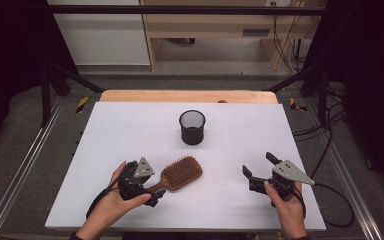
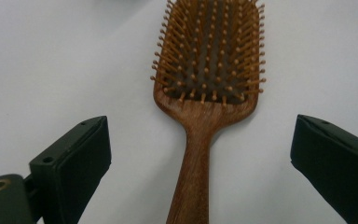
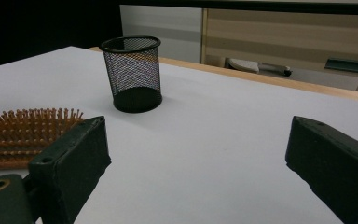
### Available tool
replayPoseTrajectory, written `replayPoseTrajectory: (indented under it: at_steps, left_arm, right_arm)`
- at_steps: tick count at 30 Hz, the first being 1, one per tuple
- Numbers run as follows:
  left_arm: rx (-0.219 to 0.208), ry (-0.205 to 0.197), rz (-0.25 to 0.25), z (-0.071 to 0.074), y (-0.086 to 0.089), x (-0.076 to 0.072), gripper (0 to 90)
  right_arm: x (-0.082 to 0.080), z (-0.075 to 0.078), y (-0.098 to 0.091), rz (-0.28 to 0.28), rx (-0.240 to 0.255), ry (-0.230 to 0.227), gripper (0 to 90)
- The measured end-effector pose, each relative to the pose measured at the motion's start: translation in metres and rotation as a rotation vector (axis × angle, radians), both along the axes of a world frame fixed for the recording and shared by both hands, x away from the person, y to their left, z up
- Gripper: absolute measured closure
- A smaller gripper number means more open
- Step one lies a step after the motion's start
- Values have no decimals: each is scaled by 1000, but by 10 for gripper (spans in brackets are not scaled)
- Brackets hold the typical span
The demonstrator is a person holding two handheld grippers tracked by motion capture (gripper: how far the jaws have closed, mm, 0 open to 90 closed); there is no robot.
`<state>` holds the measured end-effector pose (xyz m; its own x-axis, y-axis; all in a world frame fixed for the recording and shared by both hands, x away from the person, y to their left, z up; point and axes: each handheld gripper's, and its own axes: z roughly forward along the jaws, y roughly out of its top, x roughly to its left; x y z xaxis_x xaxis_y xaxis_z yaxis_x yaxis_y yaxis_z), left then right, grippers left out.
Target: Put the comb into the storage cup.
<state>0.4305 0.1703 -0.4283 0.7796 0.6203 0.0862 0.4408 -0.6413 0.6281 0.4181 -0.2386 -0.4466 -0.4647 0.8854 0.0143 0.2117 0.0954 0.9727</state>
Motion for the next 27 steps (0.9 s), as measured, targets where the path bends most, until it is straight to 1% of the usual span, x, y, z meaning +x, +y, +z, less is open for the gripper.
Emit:
replayPoseTrajectory:
  at_steps: [3, 8, 19, 27]
  left_arm:
    - [21, 18, -4, -3, -2, 2, 56]
    - [37, 43, -12, -7, -5, 3, 56]
    - [83, 69, -46, -14, -12, 6, 70]
    - [96, 79, -54, -18, -16, 7, 92]
  right_arm:
    - [0, 0, 0, 1, 0, 1, 62]
    - [0, 0, 0, 2, 0, 2, 62]
    - [0, 0, 0, 4, 0, 4, 62]
    - [0, 0, 0, 5, 0, 5, 62]
